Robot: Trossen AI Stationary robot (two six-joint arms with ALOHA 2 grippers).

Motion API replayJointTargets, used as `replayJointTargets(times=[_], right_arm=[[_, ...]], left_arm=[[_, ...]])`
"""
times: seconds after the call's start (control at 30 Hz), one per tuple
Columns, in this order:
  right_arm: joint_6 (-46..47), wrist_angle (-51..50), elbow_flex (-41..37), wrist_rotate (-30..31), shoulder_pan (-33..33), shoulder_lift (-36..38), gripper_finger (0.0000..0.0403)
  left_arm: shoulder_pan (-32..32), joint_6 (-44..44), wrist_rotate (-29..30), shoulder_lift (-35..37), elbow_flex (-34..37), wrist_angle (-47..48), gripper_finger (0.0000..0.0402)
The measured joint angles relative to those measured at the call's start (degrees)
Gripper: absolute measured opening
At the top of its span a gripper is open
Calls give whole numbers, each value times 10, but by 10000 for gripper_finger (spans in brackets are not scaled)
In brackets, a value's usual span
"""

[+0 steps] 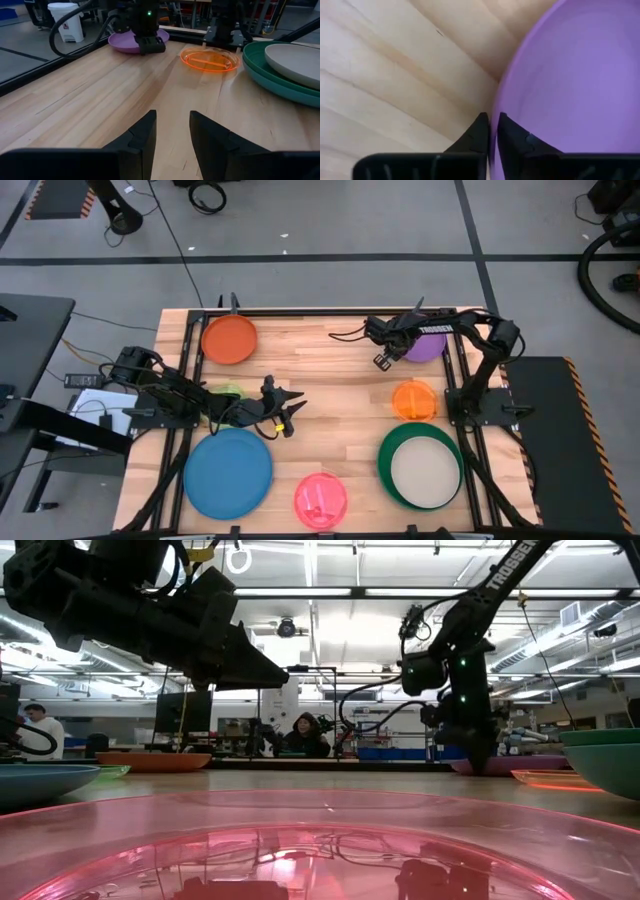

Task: Stack plastic plates
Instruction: Stack the purple plate on top of the white plate

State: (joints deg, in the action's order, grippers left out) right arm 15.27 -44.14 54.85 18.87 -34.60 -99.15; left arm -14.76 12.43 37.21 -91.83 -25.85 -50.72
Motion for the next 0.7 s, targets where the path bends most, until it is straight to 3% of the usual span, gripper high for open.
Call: replayJointTargets(times=[0.37,0.7], right_arm=[[23,-97,63,10,68,8,20],[162,-271,174,-32,255,55,19]], left_arm=[[0,0,0,0,0,0,123],[0,0,0,0,0,0,123]])
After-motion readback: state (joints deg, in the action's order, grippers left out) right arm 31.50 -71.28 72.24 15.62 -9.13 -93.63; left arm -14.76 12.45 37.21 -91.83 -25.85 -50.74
